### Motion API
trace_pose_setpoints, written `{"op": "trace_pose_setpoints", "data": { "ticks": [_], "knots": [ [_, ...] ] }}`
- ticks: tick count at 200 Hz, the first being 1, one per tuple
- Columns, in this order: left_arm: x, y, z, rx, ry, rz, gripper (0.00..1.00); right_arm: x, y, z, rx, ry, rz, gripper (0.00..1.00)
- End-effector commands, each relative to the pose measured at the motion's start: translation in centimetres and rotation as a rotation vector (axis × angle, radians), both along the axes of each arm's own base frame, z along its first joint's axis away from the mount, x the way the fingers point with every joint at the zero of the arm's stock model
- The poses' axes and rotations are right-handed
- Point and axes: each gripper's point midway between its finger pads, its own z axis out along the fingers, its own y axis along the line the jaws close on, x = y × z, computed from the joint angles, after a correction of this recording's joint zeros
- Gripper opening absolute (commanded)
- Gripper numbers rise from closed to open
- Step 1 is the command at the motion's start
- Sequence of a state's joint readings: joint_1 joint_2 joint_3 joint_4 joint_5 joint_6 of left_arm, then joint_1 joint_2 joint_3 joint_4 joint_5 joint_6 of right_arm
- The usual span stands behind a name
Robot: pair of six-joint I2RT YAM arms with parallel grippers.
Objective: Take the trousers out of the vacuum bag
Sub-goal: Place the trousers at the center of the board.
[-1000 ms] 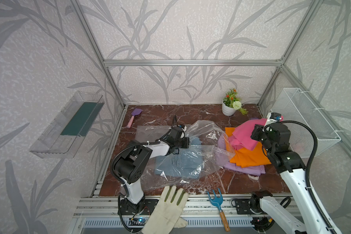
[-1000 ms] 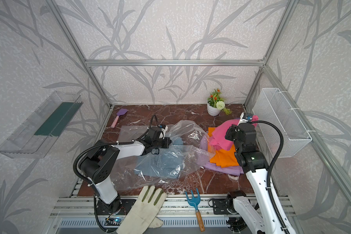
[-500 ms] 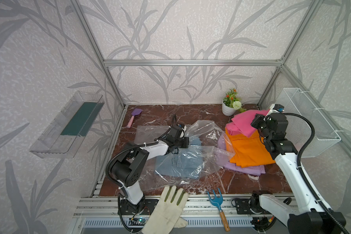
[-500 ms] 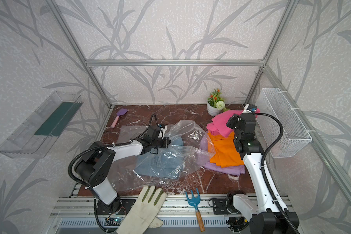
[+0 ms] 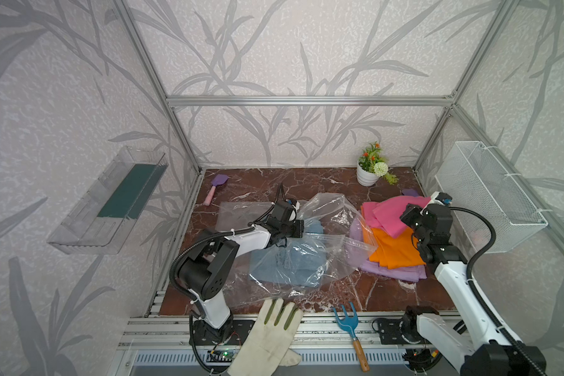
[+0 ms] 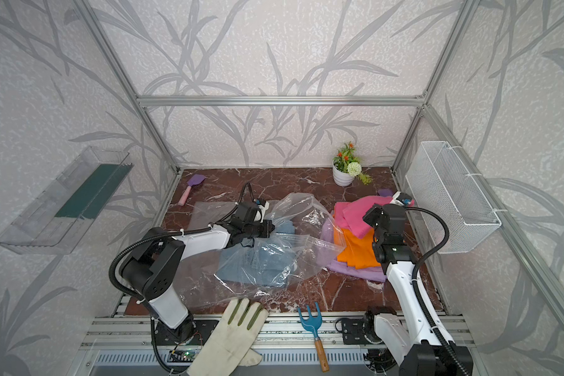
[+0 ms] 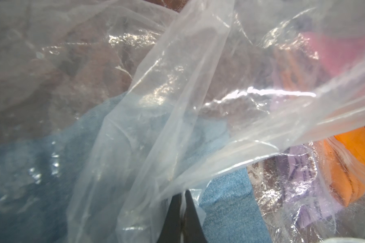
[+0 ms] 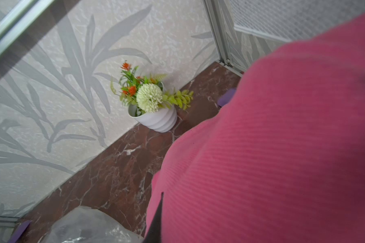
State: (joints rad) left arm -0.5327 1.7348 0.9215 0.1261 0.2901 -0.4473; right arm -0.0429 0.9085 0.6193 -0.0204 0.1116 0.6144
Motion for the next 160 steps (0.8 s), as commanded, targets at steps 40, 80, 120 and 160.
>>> {"op": "trace_pose_setpoints", "data": {
  "ticks": [40, 80, 120, 160],
  "knots": [
    [0.5, -0.3, 0.0, -0.012, 0.021, -0.002, 0.0, -5.6, -0.4, -1.9, 0.056, -0.001, -0.062, 0.0],
    [0.6, -0.6, -0.1, -0.012, 0.027, -0.013, 0.0, -7.0, 0.4, -5.9, 0.123, 0.119, -0.047, 0.0],
    [0.8, -0.6, 0.7, -0.015, 0.014, -0.015, 0.0, -8.5, 0.9, -9.5, 0.19, 0.218, -0.06, 0.09],
    [1.0, -0.8, 1.6, -0.025, -0.001, -0.02, 0.0, -9.9, 1.8, -10.1, 0.261, 0.244, -0.047, 0.58]
  ]
}}
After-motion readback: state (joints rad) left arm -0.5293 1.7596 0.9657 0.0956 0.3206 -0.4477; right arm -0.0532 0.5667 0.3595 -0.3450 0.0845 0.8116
